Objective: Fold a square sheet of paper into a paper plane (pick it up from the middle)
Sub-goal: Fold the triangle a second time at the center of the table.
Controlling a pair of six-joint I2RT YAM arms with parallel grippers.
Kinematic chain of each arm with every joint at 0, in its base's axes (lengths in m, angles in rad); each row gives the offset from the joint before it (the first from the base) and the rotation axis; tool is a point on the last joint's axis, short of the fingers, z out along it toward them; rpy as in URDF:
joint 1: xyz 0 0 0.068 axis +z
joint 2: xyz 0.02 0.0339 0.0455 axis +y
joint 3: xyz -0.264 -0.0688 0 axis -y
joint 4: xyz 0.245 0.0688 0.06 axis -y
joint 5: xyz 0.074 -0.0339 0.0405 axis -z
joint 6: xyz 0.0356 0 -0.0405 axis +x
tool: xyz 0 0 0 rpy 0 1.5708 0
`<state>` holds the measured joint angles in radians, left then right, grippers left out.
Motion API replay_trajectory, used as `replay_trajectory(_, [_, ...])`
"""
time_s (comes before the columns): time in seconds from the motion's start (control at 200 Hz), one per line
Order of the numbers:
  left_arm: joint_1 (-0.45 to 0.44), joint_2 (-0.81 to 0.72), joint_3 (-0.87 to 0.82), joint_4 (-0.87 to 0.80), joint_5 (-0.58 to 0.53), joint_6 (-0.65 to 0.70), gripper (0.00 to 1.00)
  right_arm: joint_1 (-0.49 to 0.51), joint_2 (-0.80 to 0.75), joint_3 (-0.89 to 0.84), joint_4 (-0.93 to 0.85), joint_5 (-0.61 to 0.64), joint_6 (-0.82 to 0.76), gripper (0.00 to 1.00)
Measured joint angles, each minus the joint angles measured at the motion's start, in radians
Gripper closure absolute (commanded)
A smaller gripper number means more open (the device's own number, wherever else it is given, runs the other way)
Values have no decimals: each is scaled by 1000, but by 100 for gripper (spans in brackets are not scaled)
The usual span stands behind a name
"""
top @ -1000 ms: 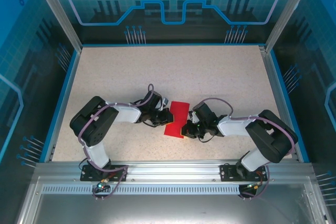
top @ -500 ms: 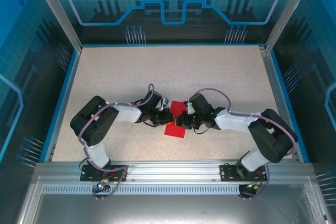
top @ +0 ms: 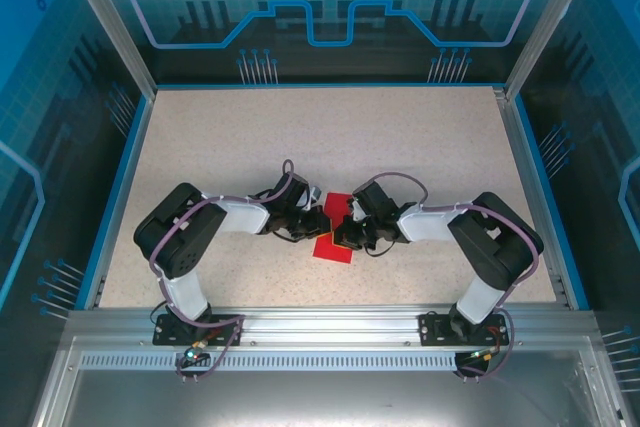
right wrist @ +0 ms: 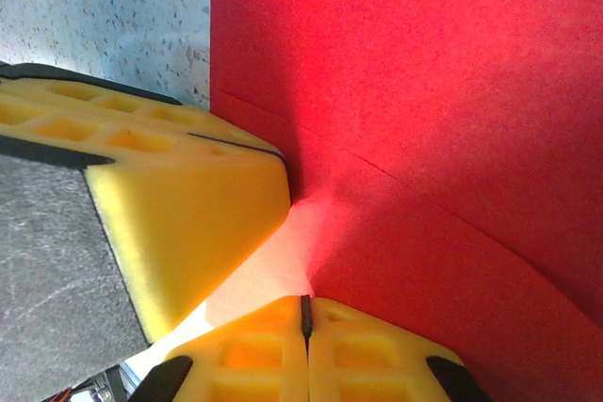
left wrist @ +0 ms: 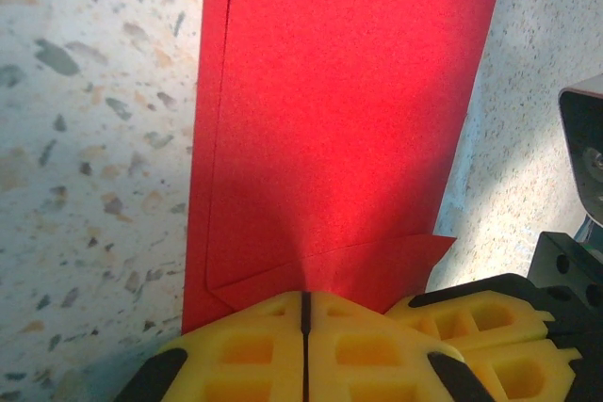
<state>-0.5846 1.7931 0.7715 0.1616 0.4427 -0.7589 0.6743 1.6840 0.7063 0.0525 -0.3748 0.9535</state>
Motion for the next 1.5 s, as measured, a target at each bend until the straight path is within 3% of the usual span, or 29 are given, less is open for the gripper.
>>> replay_trajectory(1.04, [0, 1, 0, 0, 0, 2, 94, -2, -4, -22, 14, -1, 8, 93])
replay_trajectory(1.29, [0, 6, 5, 0, 4, 2, 95, -16, -17, -78, 102, -24, 27, 95])
replay_trajectory(1.501, [0, 7, 6, 0, 7, 2, 95, -15, -85, -99, -2, -19, 13, 94])
